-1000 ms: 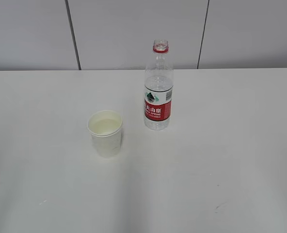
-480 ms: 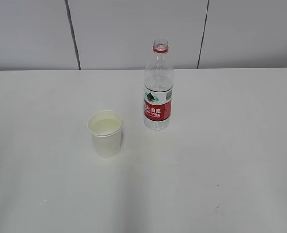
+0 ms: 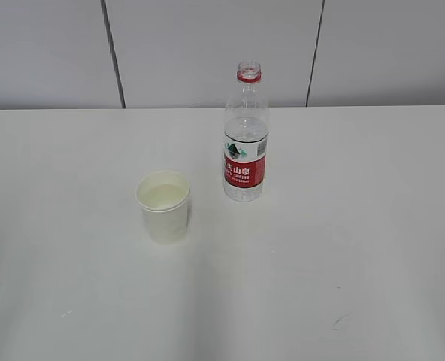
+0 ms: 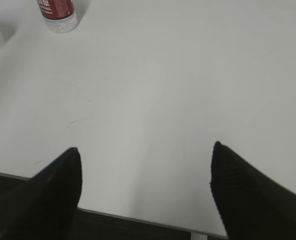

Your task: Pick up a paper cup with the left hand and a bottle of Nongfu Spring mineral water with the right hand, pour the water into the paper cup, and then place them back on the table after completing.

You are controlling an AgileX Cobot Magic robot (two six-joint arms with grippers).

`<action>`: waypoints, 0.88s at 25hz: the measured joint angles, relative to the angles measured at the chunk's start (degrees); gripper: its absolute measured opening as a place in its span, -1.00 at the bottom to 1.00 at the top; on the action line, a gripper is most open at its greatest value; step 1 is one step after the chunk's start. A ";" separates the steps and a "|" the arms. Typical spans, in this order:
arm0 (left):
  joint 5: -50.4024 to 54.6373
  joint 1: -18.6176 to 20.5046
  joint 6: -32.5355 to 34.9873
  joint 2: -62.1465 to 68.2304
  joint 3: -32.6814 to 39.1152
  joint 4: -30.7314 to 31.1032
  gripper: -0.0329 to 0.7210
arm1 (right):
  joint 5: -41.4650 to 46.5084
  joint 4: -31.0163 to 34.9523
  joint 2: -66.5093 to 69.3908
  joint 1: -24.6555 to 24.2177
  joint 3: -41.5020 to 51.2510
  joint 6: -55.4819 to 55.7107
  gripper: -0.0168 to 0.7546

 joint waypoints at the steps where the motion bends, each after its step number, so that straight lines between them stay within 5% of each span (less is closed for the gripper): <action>1: 0.00 0.00 0.00 0.00 0.00 0.00 0.25 | -0.13 0.11 0.00 0.00 0.04 -0.23 0.58; 11: 0.00 0.00 0.00 0.00 0.00 0.00 0.25 | -0.68 0.11 0.00 -5.06 0.16 -0.12 0.58; 22: 0.00 0.00 0.00 0.00 0.00 0.00 0.25 | -0.91 0.11 0.00 -5.32 0.16 -0.02 0.57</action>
